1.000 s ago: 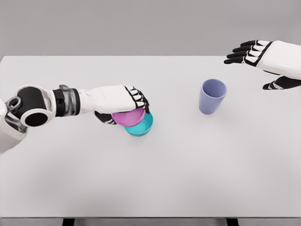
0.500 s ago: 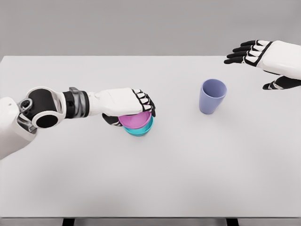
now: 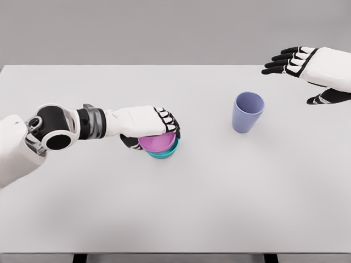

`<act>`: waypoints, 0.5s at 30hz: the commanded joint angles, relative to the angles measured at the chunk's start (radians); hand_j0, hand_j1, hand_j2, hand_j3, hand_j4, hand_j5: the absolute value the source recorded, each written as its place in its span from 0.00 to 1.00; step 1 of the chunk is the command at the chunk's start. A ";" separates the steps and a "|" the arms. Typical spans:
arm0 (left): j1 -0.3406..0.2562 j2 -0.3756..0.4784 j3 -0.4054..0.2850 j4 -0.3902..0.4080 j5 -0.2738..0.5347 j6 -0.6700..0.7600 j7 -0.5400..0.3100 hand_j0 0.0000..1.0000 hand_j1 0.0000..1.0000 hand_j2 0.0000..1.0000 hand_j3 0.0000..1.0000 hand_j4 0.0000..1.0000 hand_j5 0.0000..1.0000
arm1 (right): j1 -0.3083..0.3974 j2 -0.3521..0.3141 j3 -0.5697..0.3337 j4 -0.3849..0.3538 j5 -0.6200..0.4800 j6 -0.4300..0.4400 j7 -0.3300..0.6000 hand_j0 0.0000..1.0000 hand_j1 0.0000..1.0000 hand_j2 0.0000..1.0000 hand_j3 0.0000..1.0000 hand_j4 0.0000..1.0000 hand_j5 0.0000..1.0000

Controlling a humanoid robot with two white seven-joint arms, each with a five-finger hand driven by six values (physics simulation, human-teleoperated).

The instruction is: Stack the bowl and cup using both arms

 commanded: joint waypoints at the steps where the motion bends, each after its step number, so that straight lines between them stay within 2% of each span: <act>1: 0.000 -0.002 -0.003 0.010 0.003 0.002 0.001 0.60 0.60 0.60 0.60 0.60 0.60 | 0.000 -0.002 0.000 0.000 -0.005 0.003 -0.001 1.00 1.00 1.00 1.00 1.00 1.00; 15: -0.002 -0.022 -0.002 0.042 0.003 0.000 0.001 0.61 0.61 0.61 0.61 0.61 0.61 | 0.000 0.000 0.000 0.000 -0.005 0.003 -0.001 1.00 1.00 1.00 1.00 1.00 1.00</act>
